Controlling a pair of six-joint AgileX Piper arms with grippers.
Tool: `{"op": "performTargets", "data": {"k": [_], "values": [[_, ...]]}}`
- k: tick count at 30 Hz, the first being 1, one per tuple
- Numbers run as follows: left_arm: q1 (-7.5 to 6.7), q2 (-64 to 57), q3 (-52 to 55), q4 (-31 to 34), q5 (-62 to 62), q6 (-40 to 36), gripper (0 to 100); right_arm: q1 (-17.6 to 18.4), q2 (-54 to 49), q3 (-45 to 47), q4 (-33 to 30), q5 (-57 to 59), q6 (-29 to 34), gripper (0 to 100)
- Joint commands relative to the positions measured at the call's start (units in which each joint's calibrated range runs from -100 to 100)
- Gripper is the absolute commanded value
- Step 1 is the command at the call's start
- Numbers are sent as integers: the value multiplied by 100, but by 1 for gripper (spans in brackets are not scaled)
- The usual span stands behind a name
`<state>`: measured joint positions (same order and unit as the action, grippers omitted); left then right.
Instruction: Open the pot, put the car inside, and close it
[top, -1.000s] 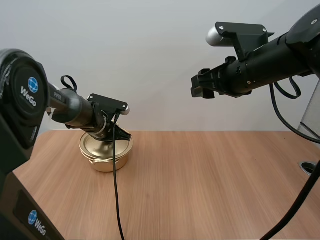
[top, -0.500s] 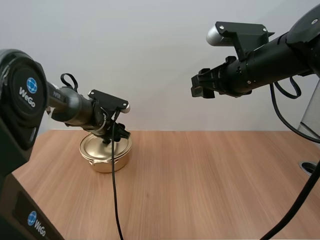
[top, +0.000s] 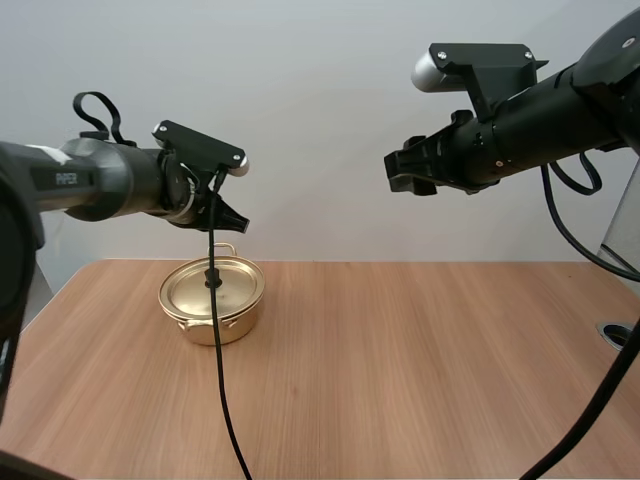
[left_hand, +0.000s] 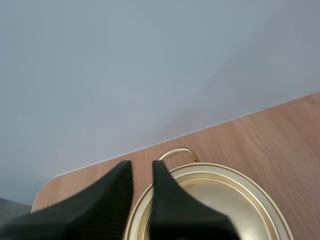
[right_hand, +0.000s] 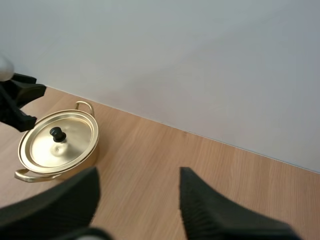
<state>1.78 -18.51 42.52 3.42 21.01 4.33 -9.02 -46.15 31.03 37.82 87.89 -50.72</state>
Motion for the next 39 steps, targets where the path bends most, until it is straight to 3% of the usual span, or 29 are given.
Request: {"op": "performTargets", "data": {"k": [1,5,16,19,26,30,35,39], "values": [[66,-408,-3,-10,160,-370,0,-2,8,16,-4,-199,469,0],[200,-1063,-3,-10,195,-1023,0,-2,8,16,-37,-431,483,0],[207,-3057,-3,-10,612,-1061,0,-2,8,406,-675,-1042,664,0],[207,-3516,-3,-10,612,-1061,0,-2,-6,1226,-731,-1984,664,0],[157,-4499,173,-10,706,-1136,0,-2,-6,3531,-569,-5623,76,0],[-8,-5173,1088,23,557,-1382,0,-2,-6,4207,19,-6837,76,0],[-176,-5938,2889,24,-854,-1610,0,21,-147,4916,-55,-6944,108,0],[-176,-6618,4197,24,-1979,-1766,0,437,-806,5631,-41,-7796,108,0]]}}
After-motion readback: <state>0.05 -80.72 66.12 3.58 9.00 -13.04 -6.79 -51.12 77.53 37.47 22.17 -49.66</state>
